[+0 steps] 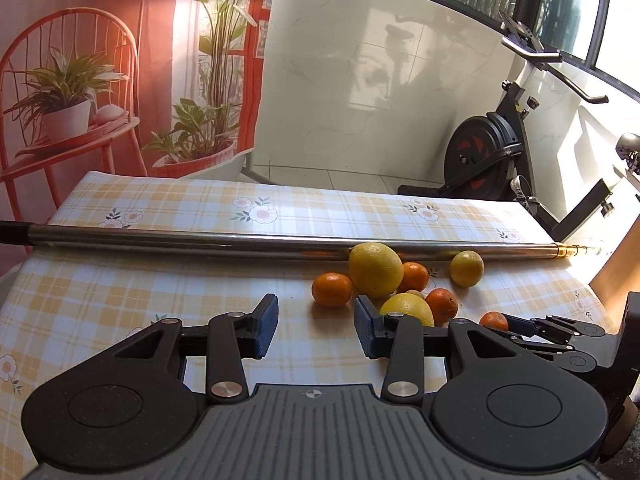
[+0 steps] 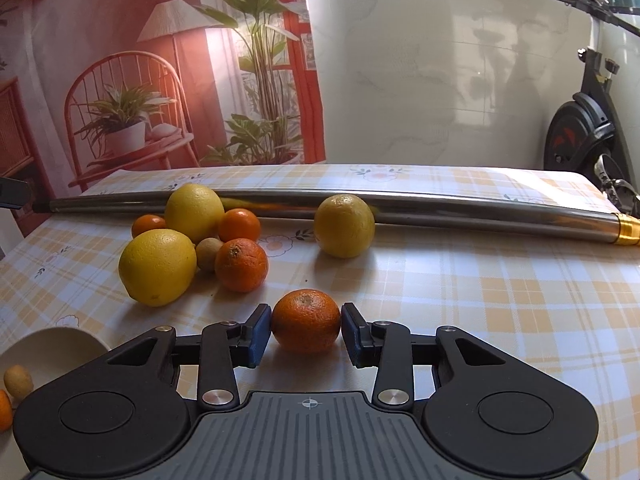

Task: Organize fruits

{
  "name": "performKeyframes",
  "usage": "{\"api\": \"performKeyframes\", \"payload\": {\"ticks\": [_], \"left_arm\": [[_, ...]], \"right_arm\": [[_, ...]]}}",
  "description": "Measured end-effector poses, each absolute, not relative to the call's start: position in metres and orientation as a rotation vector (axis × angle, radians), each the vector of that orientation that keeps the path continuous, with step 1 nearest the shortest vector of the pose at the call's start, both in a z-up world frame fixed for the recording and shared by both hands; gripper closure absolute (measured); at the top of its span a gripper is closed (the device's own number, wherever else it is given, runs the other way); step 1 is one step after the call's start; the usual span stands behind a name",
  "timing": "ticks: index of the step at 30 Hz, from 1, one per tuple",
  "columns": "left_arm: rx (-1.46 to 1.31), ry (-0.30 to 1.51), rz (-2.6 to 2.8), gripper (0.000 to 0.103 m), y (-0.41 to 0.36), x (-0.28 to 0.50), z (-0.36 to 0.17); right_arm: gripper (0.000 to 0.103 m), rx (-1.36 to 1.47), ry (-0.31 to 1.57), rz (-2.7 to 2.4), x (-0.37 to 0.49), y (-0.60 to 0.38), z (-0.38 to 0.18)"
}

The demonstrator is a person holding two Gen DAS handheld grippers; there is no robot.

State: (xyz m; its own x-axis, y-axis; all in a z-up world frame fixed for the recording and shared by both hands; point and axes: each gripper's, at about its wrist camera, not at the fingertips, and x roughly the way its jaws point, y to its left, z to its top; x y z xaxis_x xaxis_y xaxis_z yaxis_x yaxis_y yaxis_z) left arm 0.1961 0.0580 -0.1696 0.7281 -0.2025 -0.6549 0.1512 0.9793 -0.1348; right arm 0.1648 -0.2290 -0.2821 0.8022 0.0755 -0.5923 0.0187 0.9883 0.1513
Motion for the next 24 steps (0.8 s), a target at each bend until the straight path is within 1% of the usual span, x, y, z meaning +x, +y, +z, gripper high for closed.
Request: {"api": "performKeyframes", "payload": {"ticks": [5,7,11,13,19,24], "left_arm": [[-0.067,0.767,-0.238,0.058,0.04,0.208,-0.18],[-0.075,0.781,-0.257,0.052,0.034,0.213,-0.183],[-0.101,0.819,-0.31,0.051,0.02,0.226,-0.194],[-0.105,0.835,-0.329,0.048,0.011,0.233,-0.201],[-0.058,0.872,-0.345,0.047,-0.014,0.25,-0.221],[-0.039,0.892,-0.341,0.047,-0.02,0.258,-0.23]], "right_arm": [[0.069,0.167,0.629,0.034,0.161,-0.231,-0.283],[0.069,0.168,0.625,0.039,0.159,-0.231,-0.284],[0.069,0.163,0.59,0.02,0.151,-0.23,-0.283],[0.069,0.173,0.579,0.003,0.148,-0.233,-0.282],[0.069,0.201,0.577,-0.002,0.148,-0.238,-0.283],[0.069,0.206,0.585,0.005,0.149,-0.238,-0.283]]}}
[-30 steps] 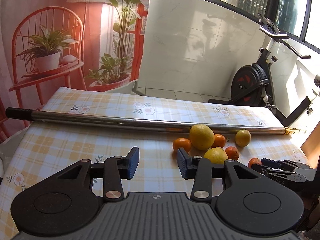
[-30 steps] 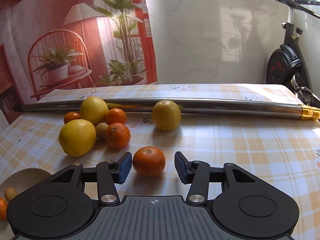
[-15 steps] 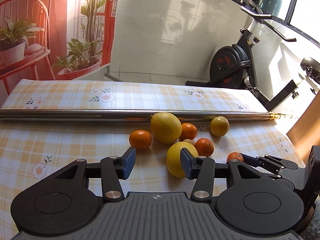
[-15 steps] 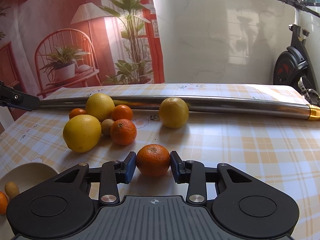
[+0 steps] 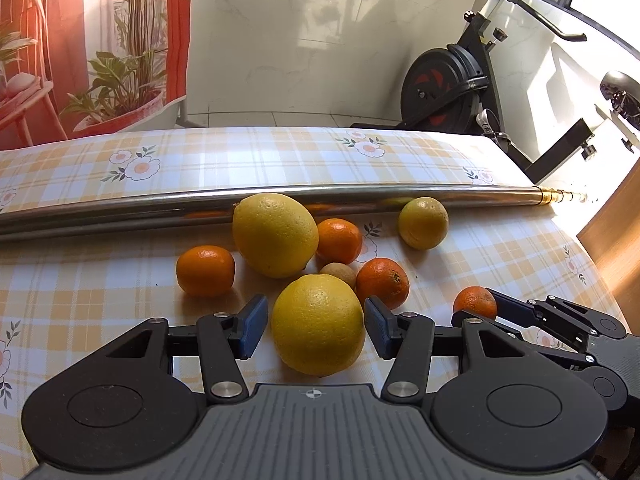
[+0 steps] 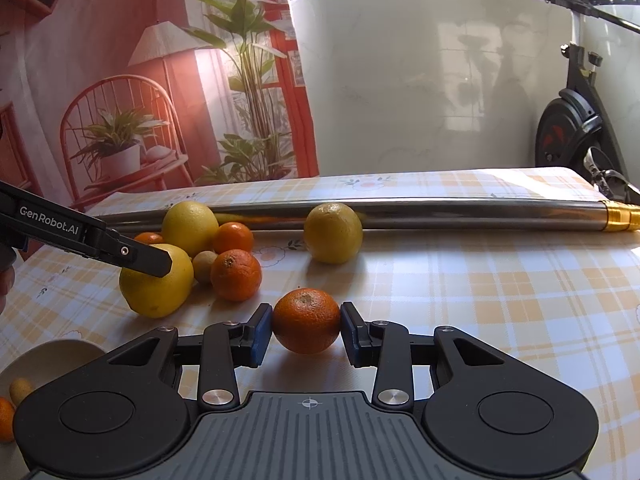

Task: Organize fruits

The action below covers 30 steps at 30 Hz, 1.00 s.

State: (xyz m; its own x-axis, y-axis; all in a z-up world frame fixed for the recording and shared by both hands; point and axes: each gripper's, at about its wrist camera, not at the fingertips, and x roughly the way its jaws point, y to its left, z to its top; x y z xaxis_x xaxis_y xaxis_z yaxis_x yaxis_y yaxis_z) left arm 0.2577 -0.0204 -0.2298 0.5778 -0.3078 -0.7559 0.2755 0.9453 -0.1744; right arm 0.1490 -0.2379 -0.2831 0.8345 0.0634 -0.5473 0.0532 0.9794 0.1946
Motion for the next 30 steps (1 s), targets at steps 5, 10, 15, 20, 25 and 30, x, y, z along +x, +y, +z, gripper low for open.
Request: {"api": "performKeyframes", "payload": {"ticks": [5,10,15,20,25,30], "left_arm": [[-0.041,0.905,-0.342,0.046,-0.024,0.263,-0.235],[-0.04,0.915,-0.333,0.045,-0.027,0.268,-0.239],[-0.043,0.915,-0.333,0.046,-0.026,0.266,-0.239],[-0.052,0.92,-0.329,0.045,-0.023,0.264,-0.236],[-0.06,0.917,-0.332,0.044,-0.017,0.257,-0.231],[-0.055,0.901,-0.351,0.044,-0.008,0.246,-0.222]], "right_arm": [[0.069,0.215,0.591,0.008,0.151,-0.239,-0.283],[0.069,0.217,0.594,0.009,0.151,-0.239,-0.284],[0.069,0.218,0.595,0.01,0.152,-0.239,-0.284],[0.069,0.219,0.6,0.009,0.153,-0.239,-0.285],[0.069,0.21,0.606,0.016,0.155,-0.237,-0.285],[0.07,0.188,0.632,0.038,0.156,-0.231,-0.283]]}}
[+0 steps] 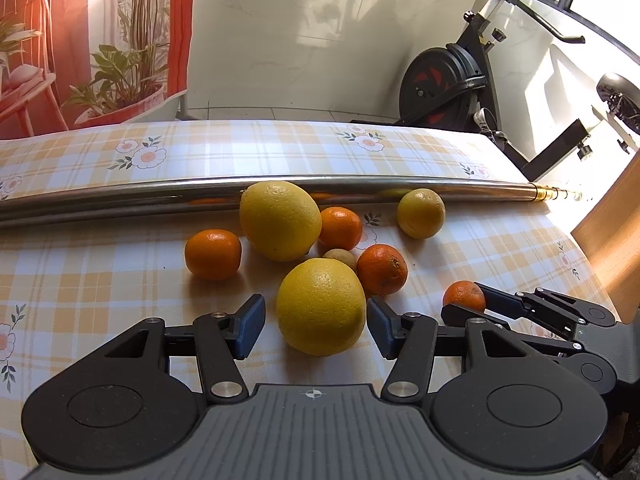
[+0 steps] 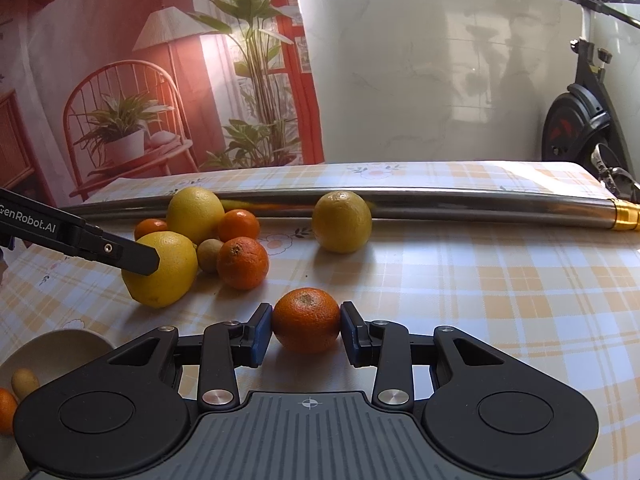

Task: Organize fruits

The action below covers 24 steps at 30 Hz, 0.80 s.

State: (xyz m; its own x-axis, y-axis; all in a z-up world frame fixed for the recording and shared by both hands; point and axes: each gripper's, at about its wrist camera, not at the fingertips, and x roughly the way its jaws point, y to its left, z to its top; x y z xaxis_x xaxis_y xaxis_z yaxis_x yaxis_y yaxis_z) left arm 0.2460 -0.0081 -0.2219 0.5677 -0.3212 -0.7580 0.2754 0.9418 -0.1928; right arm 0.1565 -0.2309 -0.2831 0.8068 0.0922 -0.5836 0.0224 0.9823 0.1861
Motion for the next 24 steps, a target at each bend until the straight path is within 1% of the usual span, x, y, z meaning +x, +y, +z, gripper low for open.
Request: {"api": "performKeyframes", "payload": {"ticks": [13,15,20,24], "left_arm": [[-0.119,0.873,-0.311,0.044,0.025,0.232,-0.214],[-0.126,0.864,-0.307,0.044,0.029,0.232,-0.213],[-0.145,0.839,-0.285,0.044,0.042,0.232,-0.209],[-0.164,0.823,-0.258,0.044,0.056,0.23,-0.207]], "right_arm": [[0.068,0.14,0.687,0.166,0.167,-0.195,-0.27],[0.065,0.131,0.682,0.162,0.163,-0.194,-0.263],[0.063,0.142,0.662,0.176,0.166,-0.195,-0.243],[0.057,0.137,0.68,0.219,0.183,-0.179,-0.231]]}}
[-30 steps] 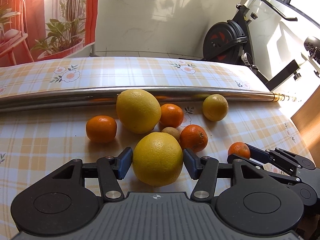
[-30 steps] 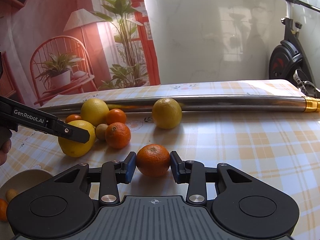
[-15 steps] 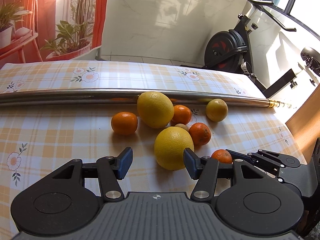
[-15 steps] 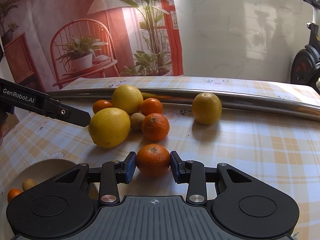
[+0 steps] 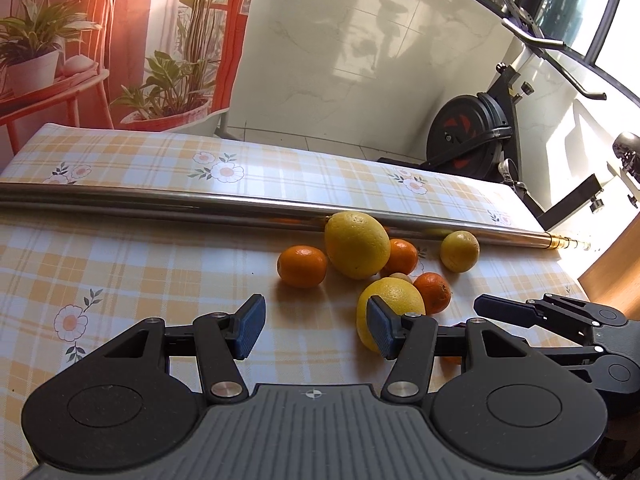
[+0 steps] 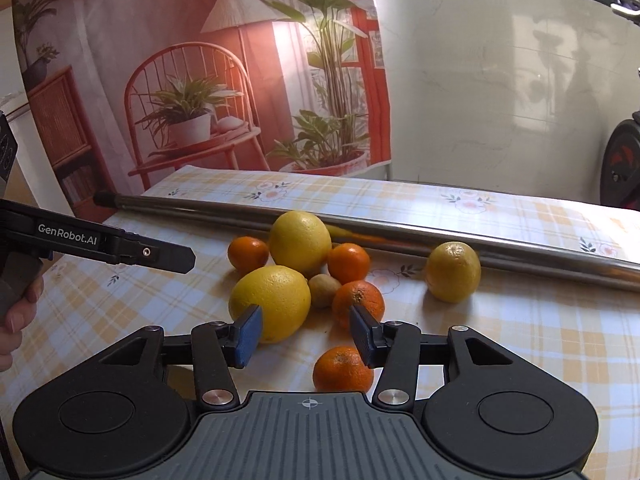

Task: Organize fruits
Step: 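Grasp a large yellow grapefruit with the right tool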

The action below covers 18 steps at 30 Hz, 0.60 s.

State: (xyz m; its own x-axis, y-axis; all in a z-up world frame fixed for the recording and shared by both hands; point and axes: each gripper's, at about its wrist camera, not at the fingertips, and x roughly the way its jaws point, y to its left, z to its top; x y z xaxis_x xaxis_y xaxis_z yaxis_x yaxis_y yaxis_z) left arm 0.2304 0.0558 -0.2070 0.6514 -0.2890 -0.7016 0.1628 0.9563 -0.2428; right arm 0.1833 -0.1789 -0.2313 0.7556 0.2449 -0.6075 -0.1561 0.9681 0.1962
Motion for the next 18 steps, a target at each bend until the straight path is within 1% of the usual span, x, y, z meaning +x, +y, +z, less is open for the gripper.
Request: {"api": "performKeyframes", "payload": {"ticks": [4,8,10,12,15,18], "left_arm": [[-0.169,0.807,-0.218,0.044,0.071,0.227,-0.205],[-0.187,0.797,-0.196,0.044,0.083,0.224,-0.205],[-0.196,0.792,-0.191,0.044,0.088,0.222,-0.205],[-0.202,0.789,-0.186,0.044,0.091,0.221,-0.206],[-0.21,0.789,-0.179,0.044,0.095,0.221,-0.207],[-0.222,0.789,-0.176,0.044,0.096,0.22,-0.21]], "right_arm": [[0.052,0.122,0.722,0.254,0.206,-0.156,-0.228],[0.051,0.099,0.787,0.238,0.226,-0.139,-0.234],[0.045,0.097,0.806,0.227,0.229,-0.135,-0.238],[0.043,0.088,0.815,0.215,0.233,-0.131,-0.239],[0.043,0.088,0.836,0.2,0.24,-0.127,-0.242],[0.046,0.074,0.878,0.176,0.247,-0.124,-0.249]]}}
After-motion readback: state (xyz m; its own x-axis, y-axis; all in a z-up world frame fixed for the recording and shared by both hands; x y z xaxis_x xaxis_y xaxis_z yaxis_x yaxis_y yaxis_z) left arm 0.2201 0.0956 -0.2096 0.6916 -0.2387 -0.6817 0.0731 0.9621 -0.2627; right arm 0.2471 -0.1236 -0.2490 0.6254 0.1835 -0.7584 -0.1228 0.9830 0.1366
